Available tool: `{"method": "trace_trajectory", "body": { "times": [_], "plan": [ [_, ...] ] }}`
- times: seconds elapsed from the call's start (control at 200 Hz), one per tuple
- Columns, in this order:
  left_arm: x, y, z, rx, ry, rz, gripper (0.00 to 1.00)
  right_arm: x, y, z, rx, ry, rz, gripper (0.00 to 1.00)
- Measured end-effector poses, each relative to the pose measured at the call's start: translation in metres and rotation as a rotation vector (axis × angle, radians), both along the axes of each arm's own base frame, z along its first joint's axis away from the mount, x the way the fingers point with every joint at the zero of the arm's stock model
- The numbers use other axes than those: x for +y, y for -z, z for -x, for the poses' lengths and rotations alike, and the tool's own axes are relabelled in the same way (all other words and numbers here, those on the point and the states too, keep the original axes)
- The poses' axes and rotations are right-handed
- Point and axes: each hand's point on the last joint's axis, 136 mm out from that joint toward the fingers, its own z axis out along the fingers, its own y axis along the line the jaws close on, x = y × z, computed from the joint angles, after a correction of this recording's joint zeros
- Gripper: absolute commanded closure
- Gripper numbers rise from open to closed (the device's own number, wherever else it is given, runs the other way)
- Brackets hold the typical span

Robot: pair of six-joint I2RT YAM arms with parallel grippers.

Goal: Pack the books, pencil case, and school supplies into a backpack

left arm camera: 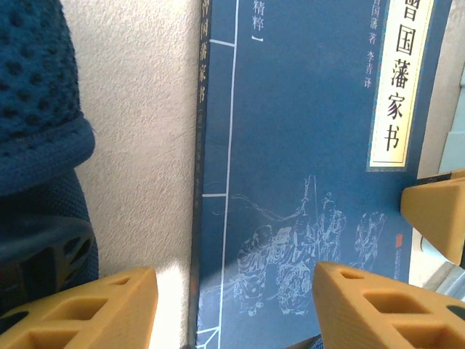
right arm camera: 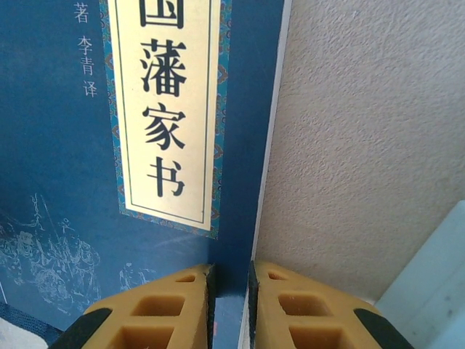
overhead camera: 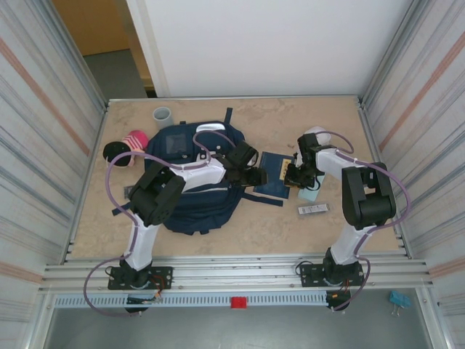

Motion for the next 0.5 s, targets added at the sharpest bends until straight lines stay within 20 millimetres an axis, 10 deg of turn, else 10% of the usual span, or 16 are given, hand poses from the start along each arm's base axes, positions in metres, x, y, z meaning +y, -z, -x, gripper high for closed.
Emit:
{"method": "trace_trajectory", "body": {
  "times": [0.501],
  "plan": [
    [-0.014,-0.005,0.007,0.119,-0.006,0.194,0.44,0.002,0.000,0.009,0.024,0.040,-0.080,0.82]
  ]
}}
